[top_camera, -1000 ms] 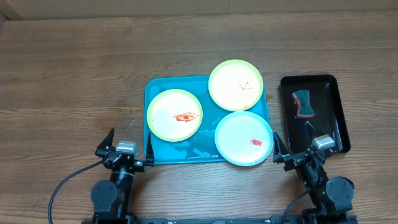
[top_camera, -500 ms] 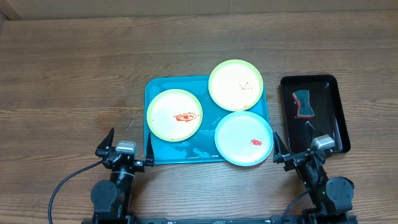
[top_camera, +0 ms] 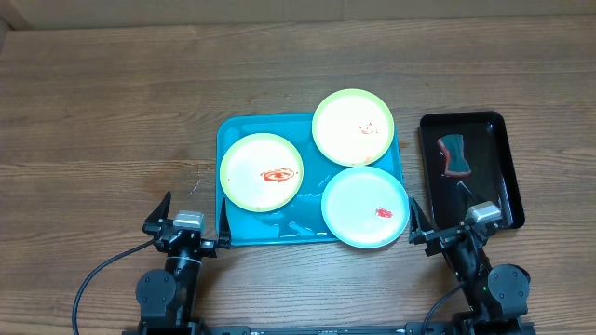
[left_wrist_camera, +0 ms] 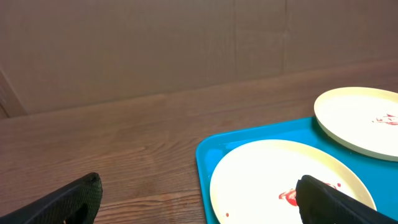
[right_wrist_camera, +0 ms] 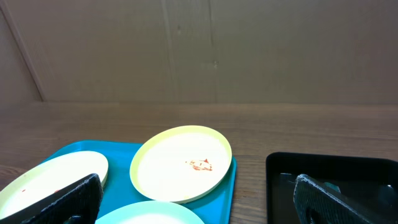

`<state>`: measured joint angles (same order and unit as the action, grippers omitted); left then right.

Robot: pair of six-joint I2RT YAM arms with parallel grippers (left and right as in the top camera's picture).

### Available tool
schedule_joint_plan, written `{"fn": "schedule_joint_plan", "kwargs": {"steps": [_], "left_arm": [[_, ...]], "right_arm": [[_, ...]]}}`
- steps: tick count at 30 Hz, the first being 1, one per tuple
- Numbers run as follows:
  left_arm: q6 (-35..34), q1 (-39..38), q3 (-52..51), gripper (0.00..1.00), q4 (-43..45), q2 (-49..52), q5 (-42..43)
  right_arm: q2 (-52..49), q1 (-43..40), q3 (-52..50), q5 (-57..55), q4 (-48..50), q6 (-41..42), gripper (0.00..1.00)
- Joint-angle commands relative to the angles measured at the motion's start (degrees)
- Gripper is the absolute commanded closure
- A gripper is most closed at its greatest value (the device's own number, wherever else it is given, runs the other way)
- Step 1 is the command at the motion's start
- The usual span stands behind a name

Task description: Clean dirty plates on tray and stack at the side

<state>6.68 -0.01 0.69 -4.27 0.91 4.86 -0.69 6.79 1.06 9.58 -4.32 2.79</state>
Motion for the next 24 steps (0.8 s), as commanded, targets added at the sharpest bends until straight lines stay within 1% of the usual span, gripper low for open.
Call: {"fn": "schedule_joint_plan", "kwargs": {"steps": [1, 6, 12, 22, 24], "left_arm": [[1.5, -0.3, -0.4, 0.00, 0.2, -0.7, -0.4], [1.5, -0.3, -0.4, 0.00, 0.2, -0.7, -0.4], [1.5, -0.3, -0.4, 0.00, 0.2, -0.7, -0.4], [1.6, -0.3, -0.4, 0.00, 0.3, -0.7, -0.7], [2.6, -0.3, -0.4, 0.00, 0.5, -0.7, -0.9]], "right_arm": [[0.5, 0.3, -0.6, -0.5, 0.3, 0.1, 0.00], [0.5, 0.3, -0.6, -0.9, 0.3, 0.0, 0.00], [0.5, 0.3, -0.6, -3.8, 0.1, 0.0, 0.00], [0.5, 0.2, -0.6, -4.0, -0.1, 0.0, 0.00], [0.5, 0.2, -0.5, -3.8, -0.1, 0.1, 0.00]]}}
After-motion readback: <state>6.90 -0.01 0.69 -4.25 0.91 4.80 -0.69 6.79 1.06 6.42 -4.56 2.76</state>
